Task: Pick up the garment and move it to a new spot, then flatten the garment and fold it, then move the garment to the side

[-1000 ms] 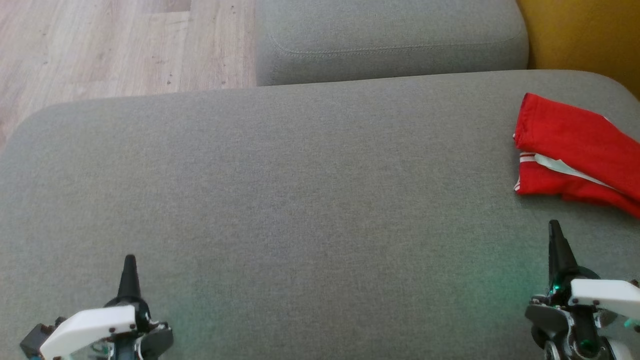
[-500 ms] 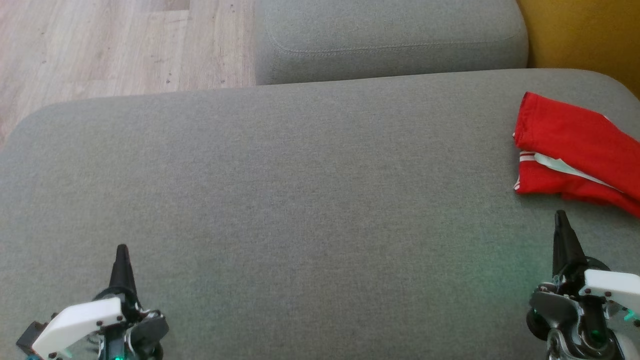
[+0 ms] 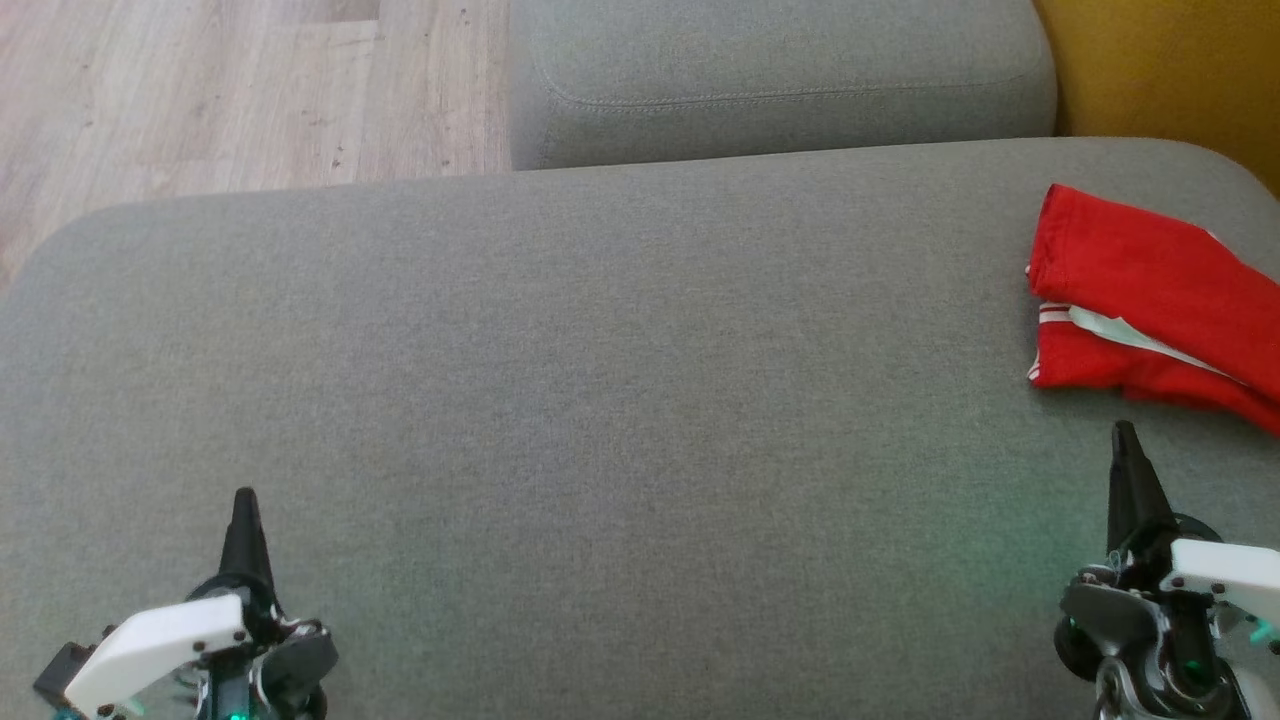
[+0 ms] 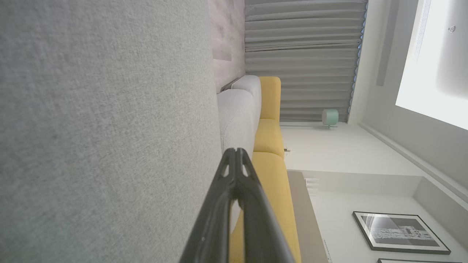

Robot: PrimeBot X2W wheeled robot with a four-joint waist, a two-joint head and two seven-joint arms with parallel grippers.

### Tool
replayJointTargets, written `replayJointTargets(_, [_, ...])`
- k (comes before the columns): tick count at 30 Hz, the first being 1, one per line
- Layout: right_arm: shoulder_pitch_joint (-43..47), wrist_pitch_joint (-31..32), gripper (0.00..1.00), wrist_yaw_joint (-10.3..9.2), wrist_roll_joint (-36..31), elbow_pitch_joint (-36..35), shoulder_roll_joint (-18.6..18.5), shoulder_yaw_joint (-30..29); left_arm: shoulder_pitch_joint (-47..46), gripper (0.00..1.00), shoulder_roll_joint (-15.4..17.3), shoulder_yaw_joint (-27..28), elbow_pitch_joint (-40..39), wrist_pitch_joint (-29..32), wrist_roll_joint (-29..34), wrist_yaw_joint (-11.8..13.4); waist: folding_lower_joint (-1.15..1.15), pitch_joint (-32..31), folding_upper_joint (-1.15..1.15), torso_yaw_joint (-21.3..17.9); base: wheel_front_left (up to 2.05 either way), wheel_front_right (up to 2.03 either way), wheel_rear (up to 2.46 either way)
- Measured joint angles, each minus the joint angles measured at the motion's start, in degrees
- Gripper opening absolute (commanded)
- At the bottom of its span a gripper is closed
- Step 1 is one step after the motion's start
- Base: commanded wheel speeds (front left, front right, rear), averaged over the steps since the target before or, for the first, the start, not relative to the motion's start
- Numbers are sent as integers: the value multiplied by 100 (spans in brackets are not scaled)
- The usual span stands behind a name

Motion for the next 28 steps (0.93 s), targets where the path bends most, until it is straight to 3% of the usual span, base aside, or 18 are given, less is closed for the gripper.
replayJointTargets(28, [0, 52, 0, 0, -2, 3, 5, -32, 0, 0, -8, 10, 0, 31, 0, 0, 1, 0, 0, 0, 0, 0, 0])
